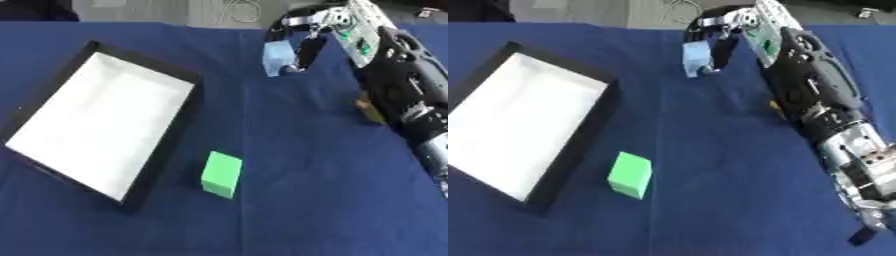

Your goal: Pick up objects on the table and place them in the box.

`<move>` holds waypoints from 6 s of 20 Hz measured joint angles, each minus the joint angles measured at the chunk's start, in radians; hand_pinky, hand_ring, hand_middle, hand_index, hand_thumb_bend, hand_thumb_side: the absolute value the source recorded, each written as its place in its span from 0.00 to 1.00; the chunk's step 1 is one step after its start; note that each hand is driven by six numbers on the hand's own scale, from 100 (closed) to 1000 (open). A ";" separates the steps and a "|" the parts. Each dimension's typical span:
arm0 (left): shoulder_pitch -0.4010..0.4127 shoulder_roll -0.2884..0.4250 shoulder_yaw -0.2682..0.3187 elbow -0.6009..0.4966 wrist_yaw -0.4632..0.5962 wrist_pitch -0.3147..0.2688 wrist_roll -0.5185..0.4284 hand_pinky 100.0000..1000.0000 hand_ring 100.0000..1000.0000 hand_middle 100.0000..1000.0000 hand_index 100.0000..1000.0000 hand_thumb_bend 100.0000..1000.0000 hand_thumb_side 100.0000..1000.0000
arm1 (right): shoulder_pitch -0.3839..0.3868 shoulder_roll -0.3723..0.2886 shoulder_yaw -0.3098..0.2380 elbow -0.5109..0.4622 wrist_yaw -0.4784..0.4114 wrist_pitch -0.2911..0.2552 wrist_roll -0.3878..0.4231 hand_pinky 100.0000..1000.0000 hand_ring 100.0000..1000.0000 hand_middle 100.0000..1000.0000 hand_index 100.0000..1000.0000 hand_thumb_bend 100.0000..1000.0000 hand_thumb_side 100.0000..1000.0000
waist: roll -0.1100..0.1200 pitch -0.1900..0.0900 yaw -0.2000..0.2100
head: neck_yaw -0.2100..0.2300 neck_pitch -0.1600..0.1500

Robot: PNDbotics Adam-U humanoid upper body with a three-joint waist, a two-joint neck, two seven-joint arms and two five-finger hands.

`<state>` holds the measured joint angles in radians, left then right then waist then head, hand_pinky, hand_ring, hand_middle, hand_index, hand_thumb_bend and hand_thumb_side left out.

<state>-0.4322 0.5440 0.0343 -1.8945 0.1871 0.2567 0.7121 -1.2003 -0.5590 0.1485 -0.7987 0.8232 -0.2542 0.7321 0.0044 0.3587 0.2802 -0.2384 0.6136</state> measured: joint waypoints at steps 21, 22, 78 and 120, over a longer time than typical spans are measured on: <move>0.021 0.000 0.001 0.001 -0.011 0.002 -0.002 0.62 0.77 0.85 0.87 0.56 0.58 | -0.003 -0.033 0.020 -0.096 -0.132 -0.001 -0.129 0.83 0.69 0.40 0.57 0.10 0.00 | -0.002 -0.015 -0.019 | 0.001 0.040; 0.026 0.000 0.003 0.001 -0.012 0.002 -0.002 0.62 0.77 0.85 0.87 0.56 0.58 | -0.008 -0.037 0.026 -0.117 -0.155 0.004 -0.120 0.82 0.69 0.40 0.57 0.11 0.00 | -0.002 -0.026 -0.022 | 0.002 0.045; 0.051 0.108 0.116 0.095 0.020 -0.125 0.002 0.61 0.75 0.83 0.86 0.55 0.56 | 0.050 0.468 0.261 -0.194 0.037 -0.026 -0.089 0.87 0.82 0.69 0.79 0.38 0.14 | -0.004 -0.081 0.035 | -0.119 0.094; 0.119 0.143 0.129 0.100 -0.007 -0.095 0.054 0.61 0.76 0.83 0.86 0.55 0.55 | 0.266 -0.332 0.133 -0.800 -0.532 0.266 -0.168 0.89 0.84 0.76 0.82 0.42 0.25 | -0.023 -0.105 -0.078 | 0.008 0.132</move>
<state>-0.3135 0.6867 0.1637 -1.7946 0.1797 0.1622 0.7666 -0.9347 -0.8907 0.2816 -1.5985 0.2916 0.0122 0.5636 -0.0184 0.2539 0.2023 -0.2303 0.7454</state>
